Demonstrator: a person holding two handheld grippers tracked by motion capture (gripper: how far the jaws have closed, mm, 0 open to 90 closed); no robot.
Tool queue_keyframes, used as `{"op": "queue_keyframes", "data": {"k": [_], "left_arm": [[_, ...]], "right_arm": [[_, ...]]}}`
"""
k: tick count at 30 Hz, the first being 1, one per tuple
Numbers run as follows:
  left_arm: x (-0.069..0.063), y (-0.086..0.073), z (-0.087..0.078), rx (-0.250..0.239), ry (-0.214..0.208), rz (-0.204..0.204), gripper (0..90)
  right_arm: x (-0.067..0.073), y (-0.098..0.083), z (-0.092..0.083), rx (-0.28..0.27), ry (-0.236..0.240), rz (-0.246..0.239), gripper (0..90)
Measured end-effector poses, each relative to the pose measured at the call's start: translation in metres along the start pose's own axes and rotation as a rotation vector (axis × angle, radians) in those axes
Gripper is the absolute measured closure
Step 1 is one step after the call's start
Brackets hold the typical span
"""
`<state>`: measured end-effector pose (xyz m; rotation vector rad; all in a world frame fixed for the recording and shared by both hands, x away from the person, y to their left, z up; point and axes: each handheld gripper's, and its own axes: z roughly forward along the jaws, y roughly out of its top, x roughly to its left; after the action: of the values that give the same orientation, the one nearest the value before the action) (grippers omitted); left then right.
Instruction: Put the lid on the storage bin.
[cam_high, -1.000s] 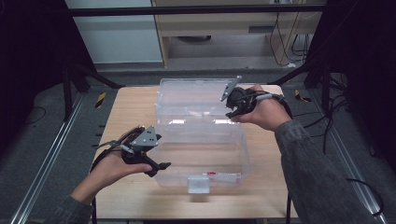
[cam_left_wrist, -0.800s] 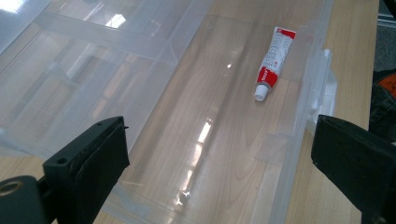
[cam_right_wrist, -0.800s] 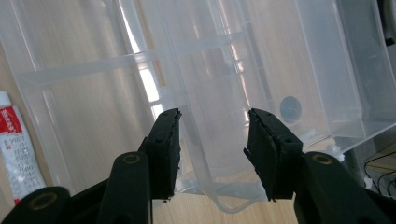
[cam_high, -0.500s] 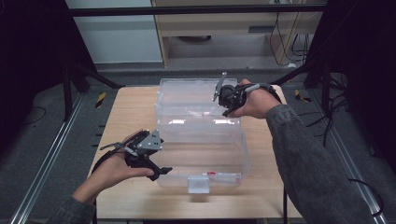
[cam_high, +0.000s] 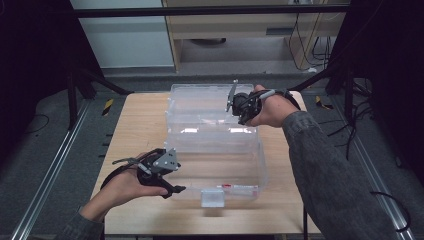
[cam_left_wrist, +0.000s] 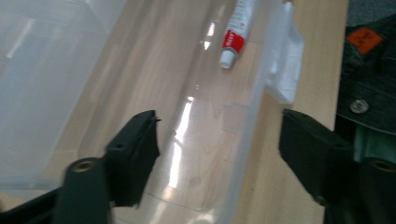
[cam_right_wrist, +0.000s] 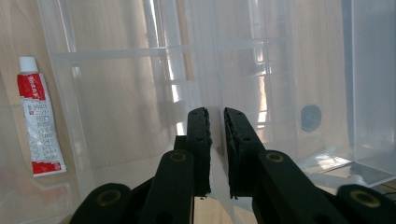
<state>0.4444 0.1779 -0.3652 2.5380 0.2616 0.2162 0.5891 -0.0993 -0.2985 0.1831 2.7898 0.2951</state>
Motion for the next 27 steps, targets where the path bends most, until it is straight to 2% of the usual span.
{"op": "queue_keyframes", "data": {"k": [4, 9, 13, 14, 15, 23, 25, 27], "left_arm": [[-0.005, -0.003, 0.003, 0.031, -0.017, 0.02, 34.0], [-0.01, -0.005, 0.012, 0.064, -0.036, 0.052, 47.0], [-0.011, -0.006, 0.016, 0.093, -0.037, 0.051, 51.7], [-0.01, -0.009, 0.019, 0.11, -0.036, 0.051, 56.3], [-0.008, -0.01, 0.02, 0.111, -0.047, 0.05, 56.9], [-0.007, -0.016, 0.031, 0.119, -0.064, 0.051, 63.9], [-0.006, -0.016, 0.032, 0.118, -0.075, 0.048, 66.5], [-0.005, -0.018, 0.037, 0.133, -0.081, 0.046, 72.9]], "right_arm": [[0.0, 0.0, 0.001, -0.003, -0.004, 0.007, 80.7], [0.001, 0.001, 0.001, 0.005, -0.008, 0.013, 80.3], [0.001, 0.002, 0.002, 0.005, -0.01, 0.012, 80.1], [0.0, 0.002, 0.002, 0.002, -0.008, 0.014, 80.1], [0.0, 0.001, 0.002, 0.0, -0.008, 0.014, 80.1], [-0.001, 0.001, 0.002, -0.012, 0.005, 0.017, 80.3], [-0.001, 0.001, 0.002, -0.013, 0.004, 0.017, 80.4], [-0.001, 0.001, 0.002, -0.012, 0.002, 0.014, 80.7]]}}
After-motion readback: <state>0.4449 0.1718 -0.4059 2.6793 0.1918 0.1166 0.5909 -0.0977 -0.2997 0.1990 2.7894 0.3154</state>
